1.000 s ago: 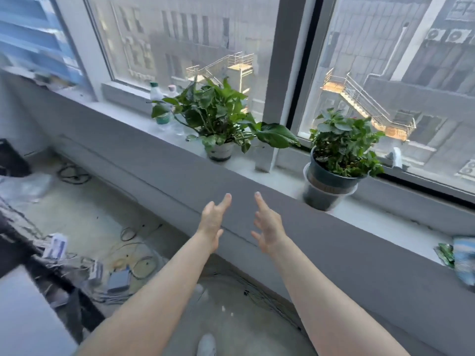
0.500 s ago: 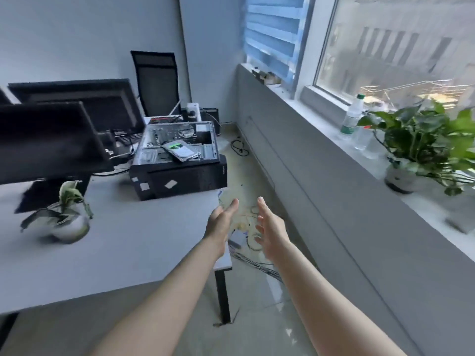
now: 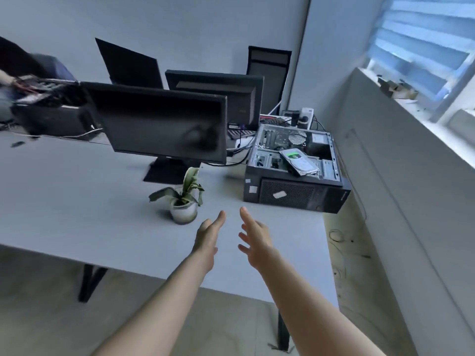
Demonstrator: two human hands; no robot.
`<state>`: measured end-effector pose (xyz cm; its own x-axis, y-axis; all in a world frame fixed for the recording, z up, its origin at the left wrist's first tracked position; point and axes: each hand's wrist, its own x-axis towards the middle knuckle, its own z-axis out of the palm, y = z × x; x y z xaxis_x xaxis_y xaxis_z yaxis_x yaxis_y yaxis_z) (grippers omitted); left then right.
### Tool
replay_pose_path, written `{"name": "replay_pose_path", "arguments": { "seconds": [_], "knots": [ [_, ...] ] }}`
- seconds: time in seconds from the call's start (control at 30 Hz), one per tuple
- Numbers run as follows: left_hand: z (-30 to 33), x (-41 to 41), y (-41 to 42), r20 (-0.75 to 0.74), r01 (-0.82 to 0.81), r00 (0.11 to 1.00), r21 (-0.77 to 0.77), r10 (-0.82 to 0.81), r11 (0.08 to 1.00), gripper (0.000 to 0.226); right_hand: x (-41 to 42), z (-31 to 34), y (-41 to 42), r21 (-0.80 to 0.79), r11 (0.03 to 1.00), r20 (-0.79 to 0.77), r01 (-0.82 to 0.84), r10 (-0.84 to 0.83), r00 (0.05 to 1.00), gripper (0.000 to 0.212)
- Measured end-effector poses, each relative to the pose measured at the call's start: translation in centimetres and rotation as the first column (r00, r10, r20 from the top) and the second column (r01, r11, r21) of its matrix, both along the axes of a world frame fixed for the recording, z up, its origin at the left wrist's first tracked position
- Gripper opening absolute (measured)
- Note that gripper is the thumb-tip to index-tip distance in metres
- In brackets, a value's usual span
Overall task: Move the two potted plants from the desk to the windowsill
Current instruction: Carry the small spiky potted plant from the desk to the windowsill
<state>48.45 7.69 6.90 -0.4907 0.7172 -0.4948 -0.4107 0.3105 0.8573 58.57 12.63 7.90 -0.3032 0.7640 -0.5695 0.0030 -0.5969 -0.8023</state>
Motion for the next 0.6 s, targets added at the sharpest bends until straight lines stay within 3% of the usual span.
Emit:
{"name": "replay_pose_path", "arguments": {
  "seconds": [0.1,0.2,0.3,0.6],
  "knots": [
    [-1.4,-6.5,0.6,-0.002,-0.028,1.000,-0.025,0.028,0.999,0.080,-6.6,-1.5,1.0,-0.041,0.998,0.031,-0.054,0.055,0.998,0.053],
    [-2.8,-11.5,1.2,-0.007,-0.017,1.000,-0.054,0.017,0.998,0.072,-11.8,-3.3,1.9,-0.089,0.992,0.042,-0.094,0.098,0.994,0.060],
    [-4.5,-16.0,2.2,-0.017,-0.010,1.000,-0.069,0.009,0.998,0.084,-16.5,-5.4,3.1,-0.135,0.984,0.061,-0.119,0.128,0.990,0.079],
    [-9.8,-24.7,4.7,0.025,0.097,0.995,-0.151,-0.094,0.984,0.099,-24.0,-9.9,5.4,-0.212,0.975,0.100,-0.068,0.091,0.991,0.091]
  ]
}}
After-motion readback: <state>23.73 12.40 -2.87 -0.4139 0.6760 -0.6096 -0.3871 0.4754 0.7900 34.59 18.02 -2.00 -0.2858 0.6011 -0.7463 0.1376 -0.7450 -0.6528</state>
